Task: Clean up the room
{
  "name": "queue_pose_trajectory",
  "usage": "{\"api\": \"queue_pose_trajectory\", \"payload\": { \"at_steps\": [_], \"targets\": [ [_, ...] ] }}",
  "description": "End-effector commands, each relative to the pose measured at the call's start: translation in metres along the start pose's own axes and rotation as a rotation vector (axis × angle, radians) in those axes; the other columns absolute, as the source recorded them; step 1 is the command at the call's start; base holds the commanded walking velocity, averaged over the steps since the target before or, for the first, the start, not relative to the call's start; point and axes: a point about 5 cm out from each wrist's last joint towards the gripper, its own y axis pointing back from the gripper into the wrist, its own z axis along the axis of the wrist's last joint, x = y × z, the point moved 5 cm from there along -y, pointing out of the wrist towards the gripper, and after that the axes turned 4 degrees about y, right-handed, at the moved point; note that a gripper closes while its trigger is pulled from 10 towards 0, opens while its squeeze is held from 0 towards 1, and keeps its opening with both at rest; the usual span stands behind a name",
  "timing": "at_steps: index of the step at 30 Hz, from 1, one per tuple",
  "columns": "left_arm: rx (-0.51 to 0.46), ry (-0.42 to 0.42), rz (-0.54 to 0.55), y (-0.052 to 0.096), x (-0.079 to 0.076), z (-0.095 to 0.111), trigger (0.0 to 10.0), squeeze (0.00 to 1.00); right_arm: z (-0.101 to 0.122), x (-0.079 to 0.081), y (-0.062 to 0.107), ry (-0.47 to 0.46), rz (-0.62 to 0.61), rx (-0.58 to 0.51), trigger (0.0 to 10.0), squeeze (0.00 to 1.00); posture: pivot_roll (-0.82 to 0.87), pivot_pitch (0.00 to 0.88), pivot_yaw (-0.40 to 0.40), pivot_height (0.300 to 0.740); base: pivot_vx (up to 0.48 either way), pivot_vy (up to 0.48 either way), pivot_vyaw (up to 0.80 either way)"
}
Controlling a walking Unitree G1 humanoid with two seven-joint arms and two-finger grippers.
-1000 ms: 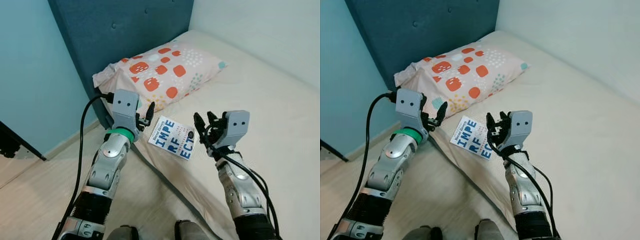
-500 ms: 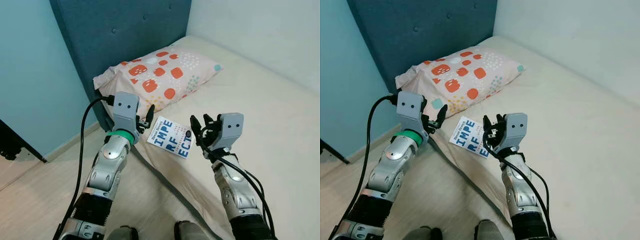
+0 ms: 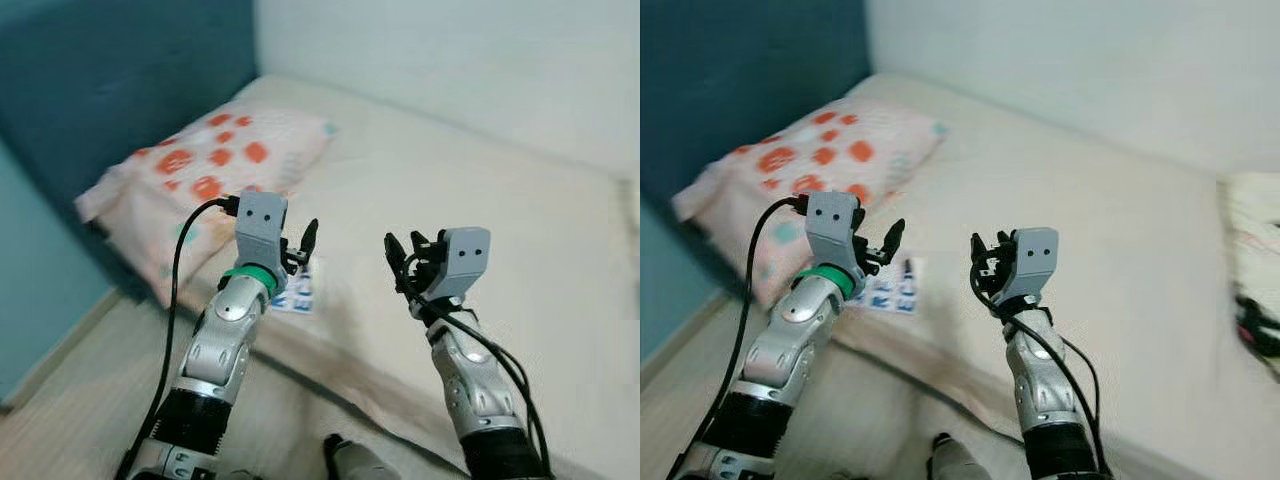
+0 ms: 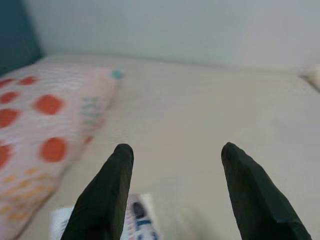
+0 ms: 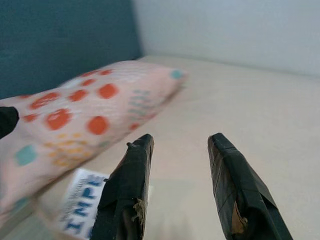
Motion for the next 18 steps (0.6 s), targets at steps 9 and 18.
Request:
{"api": "queue_pose_trajectory", "payload": {
  "at_steps": [9,18],
  "targets": [
    [0.015,-0.019,0.009,0.0003,0.0021,-0.0051,10.0,0.00,-0.0048,-0.0004,0.0000,-0.021,-0.002,0.011,10.0,0.00,-0.06,0.023,0.041,0.740,0.000,0.000,-0.78],
    [0.016,-0.027,0.004,0.0002,0.0023,-0.0063,10.0,0.00,-0.0057,-0.0001,0.0001,-0.022,0.000,0.013,10.0,0.00,-0.06,0.022,0.042,0.740,0.000,0.000,-0.78]
  ]
}}
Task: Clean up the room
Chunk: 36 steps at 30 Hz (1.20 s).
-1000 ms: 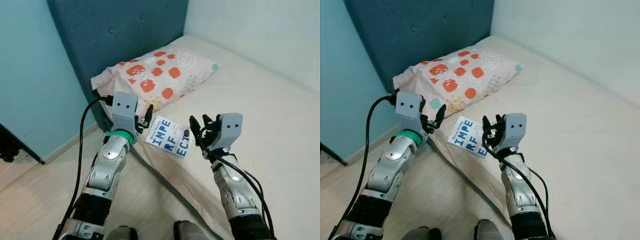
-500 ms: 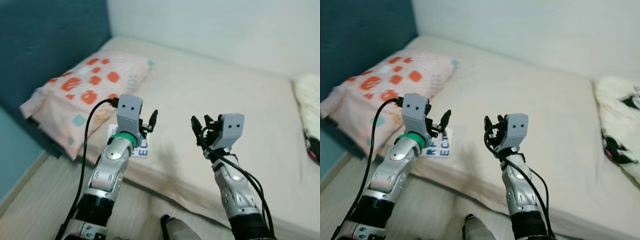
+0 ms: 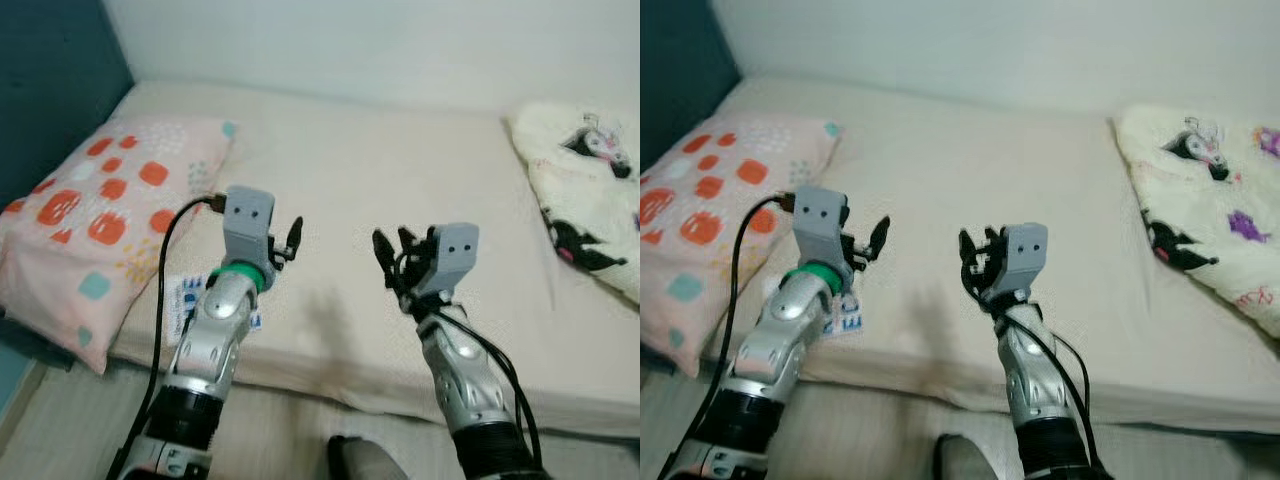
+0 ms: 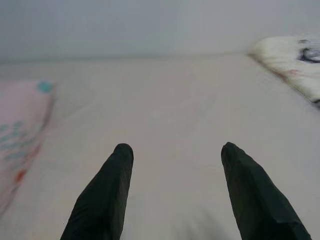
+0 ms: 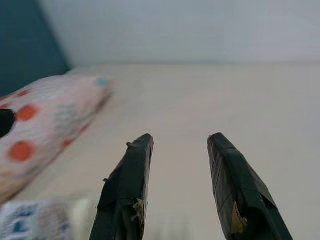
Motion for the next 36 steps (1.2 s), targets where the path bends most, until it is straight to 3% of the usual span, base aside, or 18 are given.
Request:
{"api": "queue_pose_trajectory", "payload": {
  "at_steps": [1,21,36],
  "targets": [
    [0.006,-0.010,-0.008,0.0010,-0.0020,-0.0035,10.0,0.00,-0.0022,-0.0013,0.0018,-0.006,-0.007,0.004,10.0,0.00,-0.06,0.020,0.042,0.740,0.000,0.000,-0.78],
    [0.018,-0.023,-0.021,0.0002,-0.0043,-0.0089,10.0,0.00,-0.0039,-0.0024,0.0009,0.004,-0.006,0.006,10.0,0.00,-0.06,0.010,0.043,0.740,0.000,0.000,-0.78],
    [0.011,-0.069,-0.023,0.0023,-0.0038,-0.0117,10.0,0.00,-0.0047,-0.0013,0.0024,0.012,-0.002,0.006,10.0,0.00,-0.06,0.021,0.045,0.740,0.000,0.000,0.00]
  ]
}}
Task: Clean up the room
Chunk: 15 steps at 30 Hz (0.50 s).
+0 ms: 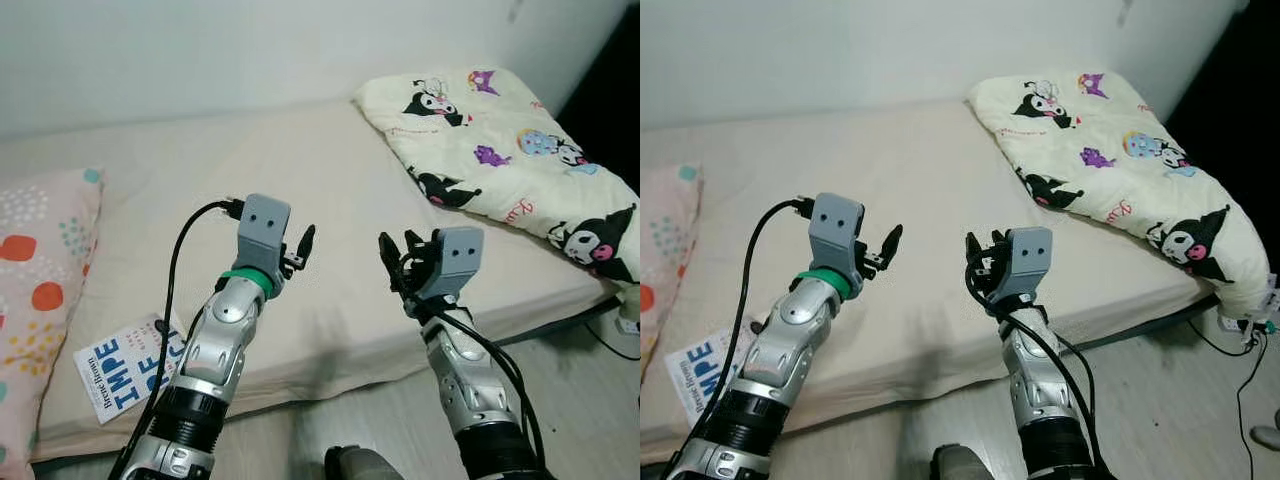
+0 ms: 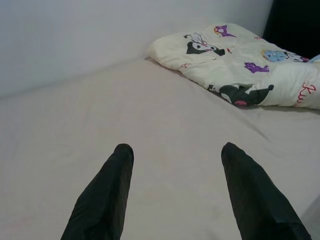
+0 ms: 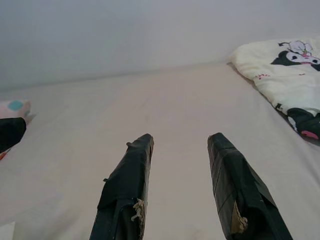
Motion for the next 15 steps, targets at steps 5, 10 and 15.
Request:
{"api": "queue_pose_trajectory", "payload": {
  "at_steps": [5,10,15],
  "targets": [
    [0.023,-0.014,0.001,0.0033,0.0013,-0.0104,10.0,0.00,-0.0049,-0.0020,0.0035,-0.002,-0.009,0.013,10.0,0.00,-0.06,0.022,0.044,0.740,0.000,0.000,0.00],
    [-0.004,-0.027,-0.007,0.0034,0.0008,-0.0071,10.0,0.00,-0.0053,-0.0020,0.0036,-0.001,-0.008,0.014,10.0,0.00,-0.06,0.023,0.043,0.740,0.000,-0.173,0.00],
    [-0.005,-0.042,-0.010,0.0036,0.0005,-0.0073,10.0,0.00,-0.0054,-0.0020,0.0036,0.001,-0.008,0.015,10.0,0.00,-0.06,0.024,0.042,0.740,0.000,-0.439,0.00]
  ]
}}
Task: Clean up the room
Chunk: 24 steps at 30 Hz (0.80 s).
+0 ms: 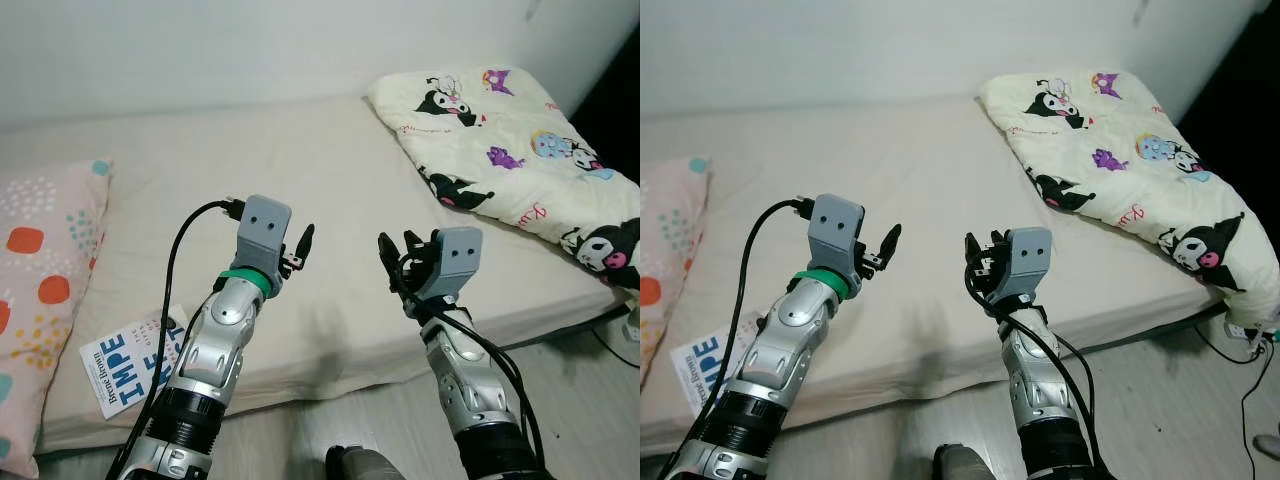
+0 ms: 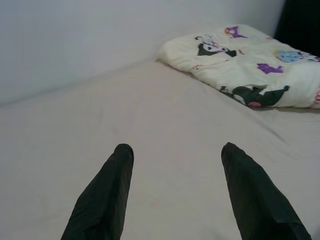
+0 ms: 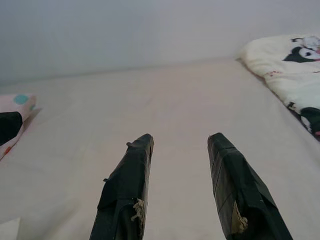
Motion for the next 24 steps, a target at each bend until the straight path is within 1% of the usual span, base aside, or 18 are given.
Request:
{"api": "queue_pose_trajectory", "payload": {
  "at_steps": [1,11,24],
  "targets": [
    [0.029,-0.005,-0.012,0.0027,-0.0032,-0.0106,10.0,0.00,-0.0050,-0.0033,0.0035,0.003,-0.012,0.014,10.0,0.00,-0.06,0.024,0.042,0.740,0.000,-0.480,0.00],
    [0.027,-0.004,-0.010,0.0031,-0.0029,-0.0111,10.0,0.00,-0.0053,-0.0026,0.0043,-0.001,-0.012,0.015,10.0,0.00,-0.06,0.026,0.045,0.740,0.000,-0.472,0.00],
    [0.030,-0.004,-0.004,0.0027,-0.0022,-0.0120,10.0,0.00,-0.0060,-0.0022,0.0048,-0.004,-0.011,0.016,10.0,0.00,-0.06,0.028,0.045,0.740,0.000,-0.414,0.00]
  ]
}}
